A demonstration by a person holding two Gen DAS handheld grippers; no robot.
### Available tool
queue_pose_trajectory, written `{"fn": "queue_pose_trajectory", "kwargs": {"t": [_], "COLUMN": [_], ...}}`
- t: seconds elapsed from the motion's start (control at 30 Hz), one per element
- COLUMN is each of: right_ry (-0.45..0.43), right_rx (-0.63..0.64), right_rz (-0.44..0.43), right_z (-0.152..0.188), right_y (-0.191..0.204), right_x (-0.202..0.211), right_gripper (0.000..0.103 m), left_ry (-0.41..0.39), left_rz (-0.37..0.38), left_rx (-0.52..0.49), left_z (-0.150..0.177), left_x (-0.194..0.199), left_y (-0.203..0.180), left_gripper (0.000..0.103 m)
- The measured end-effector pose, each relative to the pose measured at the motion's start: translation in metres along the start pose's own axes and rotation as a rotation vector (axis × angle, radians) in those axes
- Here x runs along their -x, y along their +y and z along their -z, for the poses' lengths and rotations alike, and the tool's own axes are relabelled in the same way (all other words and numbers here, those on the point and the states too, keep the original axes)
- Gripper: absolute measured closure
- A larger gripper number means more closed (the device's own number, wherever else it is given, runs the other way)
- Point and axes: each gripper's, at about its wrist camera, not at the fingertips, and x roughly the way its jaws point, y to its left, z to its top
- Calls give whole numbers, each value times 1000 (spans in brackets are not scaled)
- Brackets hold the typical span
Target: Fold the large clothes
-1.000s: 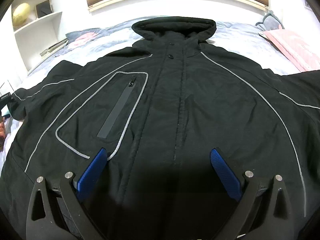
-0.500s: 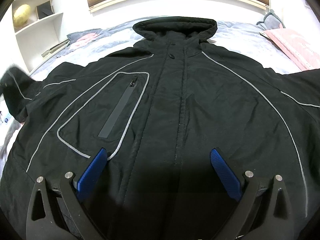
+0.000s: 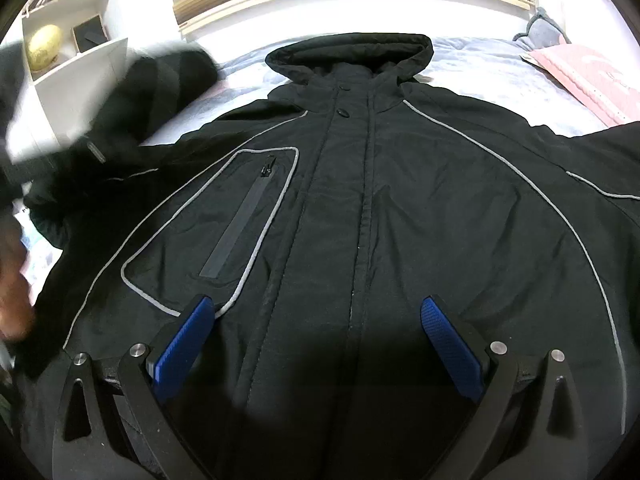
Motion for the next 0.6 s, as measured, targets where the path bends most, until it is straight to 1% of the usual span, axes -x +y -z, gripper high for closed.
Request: {"fn": "queue_pose_trajectory", "kwargs": {"t": [0.03,0.07,0.1,0.13,0.17,0.2,0.23,0.27,0.3,0.37,0.43,0.47,0.5,0.6], "right_ry": [1,1,1,1,3,6,11,17,23,34,45,57,72,100], "right_rx": [0,1,0,-1,-1,-2,-3,-5,-4,4,10,13,17,17], "right_rz": [1,1,-1,0,0,2,3,2,-9,-29,-42,-70,-97,-133], "right_z": [0,0,0,0,0,0,-1,-3,-6,-14,-27,-37,-46,-67], "right_y": [0,0,0,0,0,0,0,1,2,6,13,19,26,46], "right_x": [0,0,0,0,-1,0,0,3,6,12,17,17,16,2], "right_gripper": [0,0,0,0,0,0,0,0,0,0,0,0,0,0], "left_ry": [84,125,129,117,116,122,120,106,91,44,11,-11,-28,-73], "left_rz": [32,26,14,10,31,74,104,140,152,154,157,160,151,101], "left_rx": [3,-4,-19,-36,-34,-15,0,11,10,14,25,35,45,77], "left_z": [7,10,12,13,11,8,7,6,2,4,5,5,6,4], "left_x": [-20,-32,-34,-31,-26,-19,-15,-5,1,25,40,50,58,72], "left_y": [-3,0,-1,-4,-4,-2,-4,-6,-11,-10,-4,2,8,23], "left_gripper": [75,74,74,68,62,47,41,41,41,41,41,41,41,41]}}
